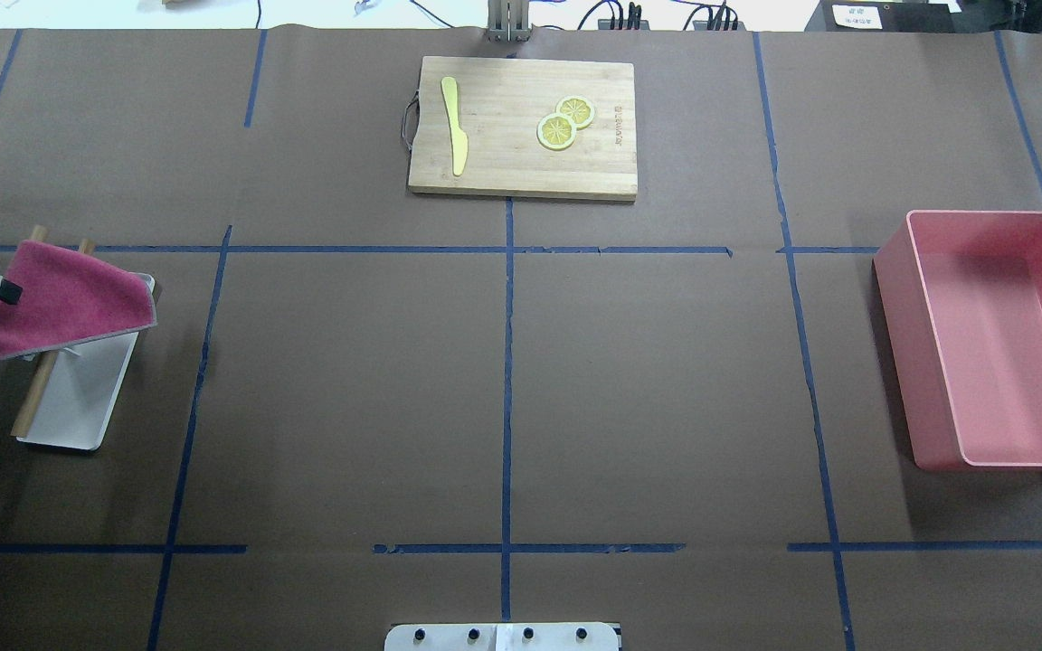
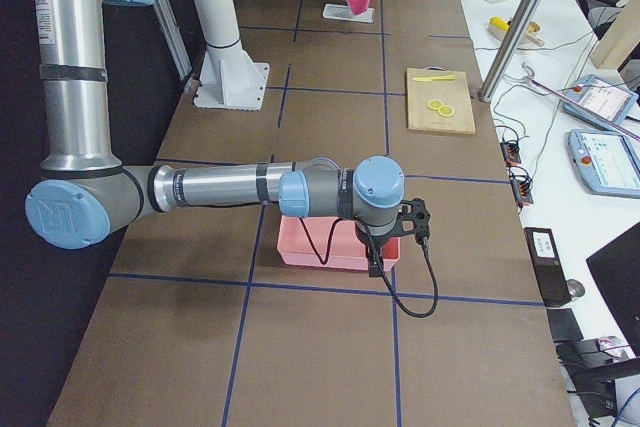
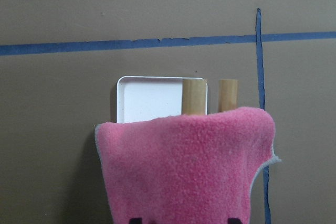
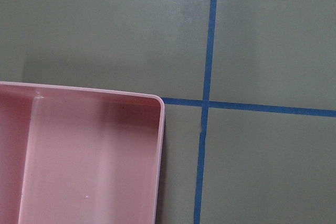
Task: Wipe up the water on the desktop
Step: 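Grasp the pink cloth's top edge with the left gripper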
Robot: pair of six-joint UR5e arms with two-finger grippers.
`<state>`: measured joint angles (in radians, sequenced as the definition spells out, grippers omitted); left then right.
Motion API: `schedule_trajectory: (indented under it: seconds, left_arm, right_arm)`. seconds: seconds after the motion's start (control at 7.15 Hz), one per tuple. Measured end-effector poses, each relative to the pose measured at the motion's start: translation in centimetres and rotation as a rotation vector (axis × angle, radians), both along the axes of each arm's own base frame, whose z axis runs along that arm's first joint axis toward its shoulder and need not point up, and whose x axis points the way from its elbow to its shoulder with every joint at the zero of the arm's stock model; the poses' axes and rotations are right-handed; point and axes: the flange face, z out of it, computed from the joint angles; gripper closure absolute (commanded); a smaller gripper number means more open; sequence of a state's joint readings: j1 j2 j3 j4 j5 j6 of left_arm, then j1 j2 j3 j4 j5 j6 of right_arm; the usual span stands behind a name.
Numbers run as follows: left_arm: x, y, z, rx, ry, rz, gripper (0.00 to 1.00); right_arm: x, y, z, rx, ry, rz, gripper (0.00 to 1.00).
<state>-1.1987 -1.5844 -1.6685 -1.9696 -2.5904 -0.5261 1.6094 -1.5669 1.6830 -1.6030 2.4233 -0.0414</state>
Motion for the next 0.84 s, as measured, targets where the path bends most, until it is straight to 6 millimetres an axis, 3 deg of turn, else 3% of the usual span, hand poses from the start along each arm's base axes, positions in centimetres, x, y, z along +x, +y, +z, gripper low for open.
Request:
schedule_trajectory:
  seconds: [0.42,0.84]
  left_arm:
    - [0.17,0.04,0.03,-0.001,0.000,0.004,0.68]
    - [0.19,0.05,0.02,-0.001,0.000,0.004,0.83]
  right_arm:
    - [0.04,-0.02,-0.03,0.001,-0.001,0.001,0.00]
    - [-0.01,-0.03,-0.03,0.000,-0.002,0.000,0.00]
